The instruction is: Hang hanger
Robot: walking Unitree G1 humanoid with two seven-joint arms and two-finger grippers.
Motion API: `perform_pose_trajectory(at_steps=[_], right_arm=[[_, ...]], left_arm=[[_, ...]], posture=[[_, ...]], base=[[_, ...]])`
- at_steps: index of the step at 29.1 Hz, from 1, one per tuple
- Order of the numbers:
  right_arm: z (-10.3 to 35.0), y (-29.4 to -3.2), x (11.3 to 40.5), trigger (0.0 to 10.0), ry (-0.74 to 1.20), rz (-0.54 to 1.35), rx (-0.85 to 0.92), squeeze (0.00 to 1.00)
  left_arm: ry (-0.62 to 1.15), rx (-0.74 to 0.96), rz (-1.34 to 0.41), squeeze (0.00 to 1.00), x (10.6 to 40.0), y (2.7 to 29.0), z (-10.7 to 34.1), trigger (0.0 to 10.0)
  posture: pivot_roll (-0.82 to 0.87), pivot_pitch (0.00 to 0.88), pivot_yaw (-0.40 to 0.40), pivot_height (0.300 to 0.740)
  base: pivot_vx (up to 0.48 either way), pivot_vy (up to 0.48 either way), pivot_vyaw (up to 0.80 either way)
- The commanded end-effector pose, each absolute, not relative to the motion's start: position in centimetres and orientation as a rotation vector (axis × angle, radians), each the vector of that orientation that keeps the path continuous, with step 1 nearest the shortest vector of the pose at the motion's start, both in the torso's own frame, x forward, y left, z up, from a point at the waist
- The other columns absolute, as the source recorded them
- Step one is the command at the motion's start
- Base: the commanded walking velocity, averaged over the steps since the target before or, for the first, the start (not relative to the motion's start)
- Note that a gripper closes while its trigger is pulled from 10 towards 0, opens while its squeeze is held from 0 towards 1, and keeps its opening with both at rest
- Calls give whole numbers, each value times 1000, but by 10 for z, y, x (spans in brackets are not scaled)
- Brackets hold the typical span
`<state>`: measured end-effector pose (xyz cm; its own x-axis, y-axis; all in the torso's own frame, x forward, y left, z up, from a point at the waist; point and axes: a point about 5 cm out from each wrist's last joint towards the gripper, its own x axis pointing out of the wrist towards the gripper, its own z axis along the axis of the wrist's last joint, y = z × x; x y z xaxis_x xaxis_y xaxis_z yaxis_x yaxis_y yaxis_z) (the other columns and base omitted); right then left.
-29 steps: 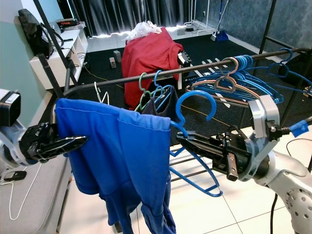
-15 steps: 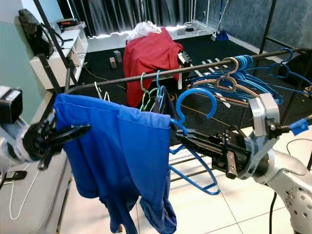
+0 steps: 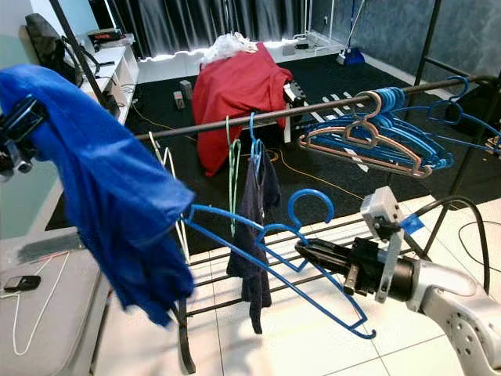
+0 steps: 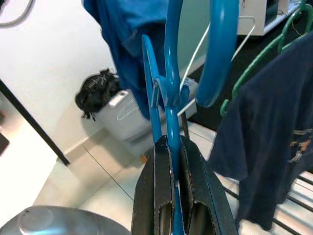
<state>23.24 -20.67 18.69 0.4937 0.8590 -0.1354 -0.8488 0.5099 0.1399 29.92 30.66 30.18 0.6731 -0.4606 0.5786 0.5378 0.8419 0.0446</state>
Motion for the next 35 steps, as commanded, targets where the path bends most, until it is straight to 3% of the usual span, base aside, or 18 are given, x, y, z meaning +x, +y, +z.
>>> perform_pose_trajectory(at_steps=[1, 7, 10, 13, 16, 18, 19, 22, 23, 25, 26, 27, 28, 30, 35], right_arm=[[196, -206, 231, 0, 133, 1054, 70, 0], [195, -212, 231, 0, 127, 1020, 75, 0], [187, -209, 229, 0, 139, 1025, 112, 0], [189, -207, 228, 0, 117, 1035, 147, 0], [195, -209, 225, 0, 82, 1044, 160, 0], [195, -209, 225, 0, 82, 1044, 160, 0], [196, -213, 230, 0, 66, 999, 138, 0], [196, -213, 230, 0, 66, 999, 138, 0], [192, -215, 241, 10000, 57, 913, 128, 0], [192, -215, 241, 10000, 57, 913, 128, 0], [176, -211, 254, 10000, 78, 810, 140, 0], [176, -211, 254, 10000, 78, 810, 140, 0], [157, -205, 262, 10000, 108, 725, 153, 0], [142, -201, 267, 10000, 127, 658, 148, 0], [127, -203, 273, 10000, 130, 540, 166, 0]], left_arm=[[-583, -91, -479, 0, 301, 317, 299, 0], [-387, -87, -406, 0, 309, 309, 250, 0], [-288, -146, -407, 0, 302, 290, 208, 0], [-275, -163, -388, 0, 299, 290, 200, 0], [-338, -236, -271, 0, 291, 307, 203, 0], [-338, -236, -271, 0, 291, 307, 203, 0], [-367, -297, -380, 0, 280, 303, 208, 0], [-367, -297, -380, 0, 280, 303, 208, 0], [-320, -308, -651, 0, 258, 277, 209, 0], [-320, -308, -651, 0, 258, 277, 209, 0], [-205, -348, -896, 0, 238, 237, 191, 10000], [-205, -348, -896, 0, 238, 237, 191, 10000], [-150, -437, -954, 0, 229, 212, 177, 10000], [-126, -500, -907, 0, 229, 202, 166, 10000], [-139, -532, -709, 0, 243, 204, 154, 10000]], posture=[[-102, 0, 78, 740], [-100, 0, 84, 740], [-89, 0, 88, 740], [-89, 0, 88, 740], [-77, 0, 81, 740], [-77, 0, 81, 740], [-75, 0, 81, 740], [-75, 0, 81, 740], [-60, 0, 77, 740], [-60, 0, 77, 740], [-52, 0, 78, 740], [-52, 0, 78, 740], [-51, 0, 70, 740], [-55, 0, 67, 740], [-61, 0, 67, 740]], base=[[0, 0, 0], [0, 0, 0], [0, 0, 0], [0, 0, 0], [0, 0, 0], [0, 0, 0], [0, 0, 0], [0, 0, 0], [0, 0, 0], [0, 0, 0], [0, 0, 0], [0, 0, 0], [0, 0, 0], [0, 0, 0], [0, 0, 0]])
